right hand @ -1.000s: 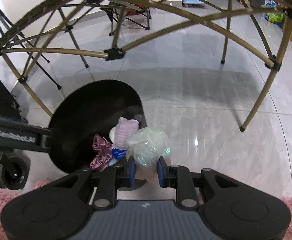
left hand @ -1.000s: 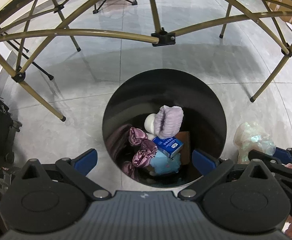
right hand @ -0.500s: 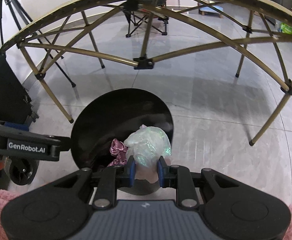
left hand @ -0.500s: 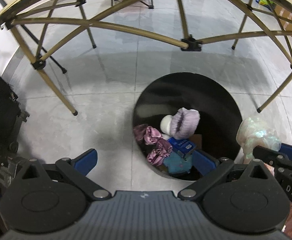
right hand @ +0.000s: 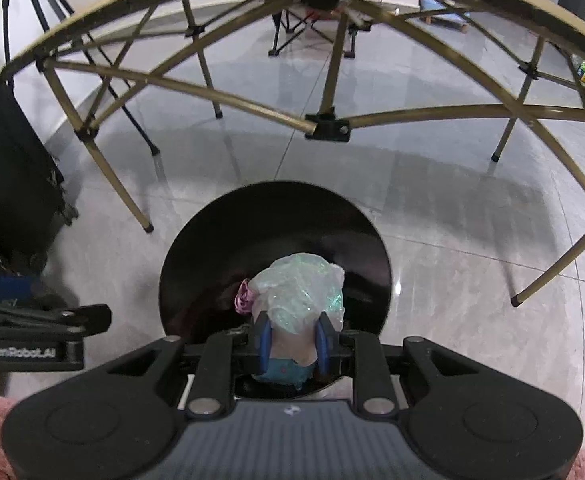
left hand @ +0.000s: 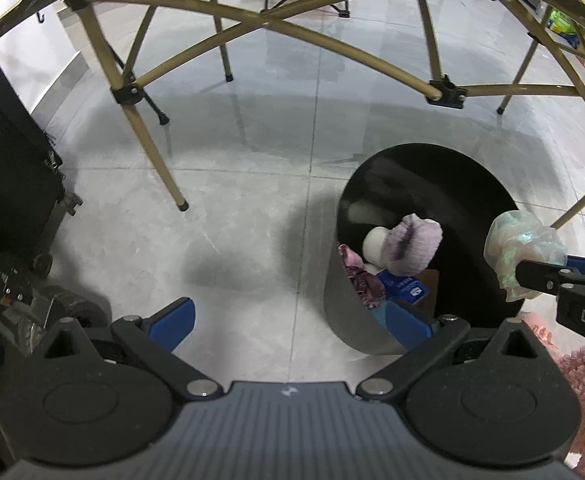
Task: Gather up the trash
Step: 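Move the right tool with the plastic bag over the bin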
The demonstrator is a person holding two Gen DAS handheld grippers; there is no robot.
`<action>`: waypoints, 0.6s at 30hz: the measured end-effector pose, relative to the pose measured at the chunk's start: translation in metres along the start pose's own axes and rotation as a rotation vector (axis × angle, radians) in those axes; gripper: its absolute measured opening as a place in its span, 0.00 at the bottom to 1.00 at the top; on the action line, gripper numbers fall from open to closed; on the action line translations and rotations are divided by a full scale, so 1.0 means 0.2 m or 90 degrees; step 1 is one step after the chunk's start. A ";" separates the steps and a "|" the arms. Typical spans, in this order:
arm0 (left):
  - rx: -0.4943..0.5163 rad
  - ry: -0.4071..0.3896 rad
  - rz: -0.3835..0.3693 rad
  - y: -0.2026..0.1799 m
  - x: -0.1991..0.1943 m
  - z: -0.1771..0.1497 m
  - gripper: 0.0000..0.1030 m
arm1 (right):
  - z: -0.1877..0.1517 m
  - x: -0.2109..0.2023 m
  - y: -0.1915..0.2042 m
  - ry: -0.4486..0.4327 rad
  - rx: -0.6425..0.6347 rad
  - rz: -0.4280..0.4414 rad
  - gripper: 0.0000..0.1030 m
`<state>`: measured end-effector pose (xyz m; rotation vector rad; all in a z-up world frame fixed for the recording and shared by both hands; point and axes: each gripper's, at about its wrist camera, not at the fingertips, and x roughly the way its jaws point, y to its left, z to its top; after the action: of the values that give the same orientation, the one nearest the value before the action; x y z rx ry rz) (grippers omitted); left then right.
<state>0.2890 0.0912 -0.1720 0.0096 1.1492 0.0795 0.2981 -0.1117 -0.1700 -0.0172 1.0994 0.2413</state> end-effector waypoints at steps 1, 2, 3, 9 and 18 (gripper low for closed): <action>-0.003 0.001 0.001 0.01 0.00 0.00 1.00 | 0.01 0.02 0.01 0.006 -0.003 0.000 0.21; -0.006 0.002 0.003 0.02 0.01 0.00 1.00 | 0.02 0.04 0.03 0.012 -0.007 -0.002 0.21; -0.010 0.005 0.004 0.03 0.02 0.00 1.00 | 0.02 0.05 0.04 0.017 -0.011 -0.003 0.21; -0.028 0.017 0.008 0.10 0.05 -0.01 1.00 | 0.07 0.16 0.11 0.049 -0.028 0.002 0.21; -0.034 0.031 0.012 0.14 0.09 -0.01 1.00 | 0.09 0.29 0.16 0.093 -0.036 0.016 0.21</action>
<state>0.2939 0.1197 -0.1882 -0.0292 1.1955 0.1281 0.3326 -0.0665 -0.2104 -0.0729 1.2380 0.2971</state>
